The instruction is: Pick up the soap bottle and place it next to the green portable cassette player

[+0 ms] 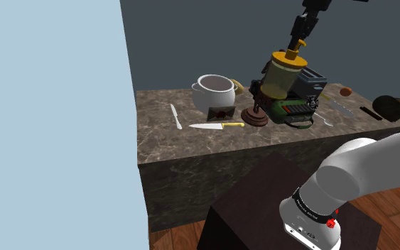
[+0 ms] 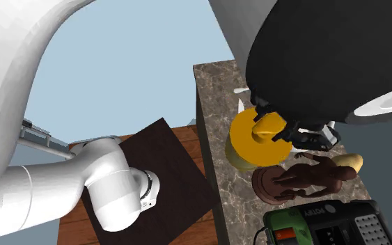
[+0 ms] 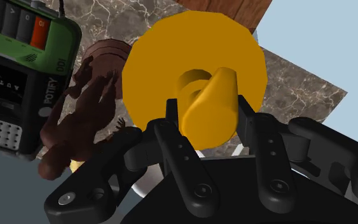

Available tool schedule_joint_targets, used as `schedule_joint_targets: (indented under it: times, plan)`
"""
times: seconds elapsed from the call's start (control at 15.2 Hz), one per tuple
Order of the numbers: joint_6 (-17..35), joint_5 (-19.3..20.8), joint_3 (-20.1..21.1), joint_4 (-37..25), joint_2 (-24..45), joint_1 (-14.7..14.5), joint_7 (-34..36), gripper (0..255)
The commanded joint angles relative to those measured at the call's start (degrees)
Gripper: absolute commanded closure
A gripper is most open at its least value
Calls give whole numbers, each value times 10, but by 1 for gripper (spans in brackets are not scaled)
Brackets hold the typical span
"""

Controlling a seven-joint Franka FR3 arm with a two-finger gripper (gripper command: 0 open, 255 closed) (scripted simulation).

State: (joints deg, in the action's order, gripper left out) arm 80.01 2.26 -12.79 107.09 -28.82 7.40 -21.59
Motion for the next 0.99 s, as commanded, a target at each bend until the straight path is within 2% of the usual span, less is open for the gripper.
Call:
schedule_joint_targets:
  times: [0.0, 0.33, 0.92]
  plan:
    - [-3, 11, -19, 6, -10, 8, -26, 255]
    - [-15, 39, -76, -4, -15, 25, -99, 255]
    - [51, 49, -78, 91, -45, 32, -96, 255]
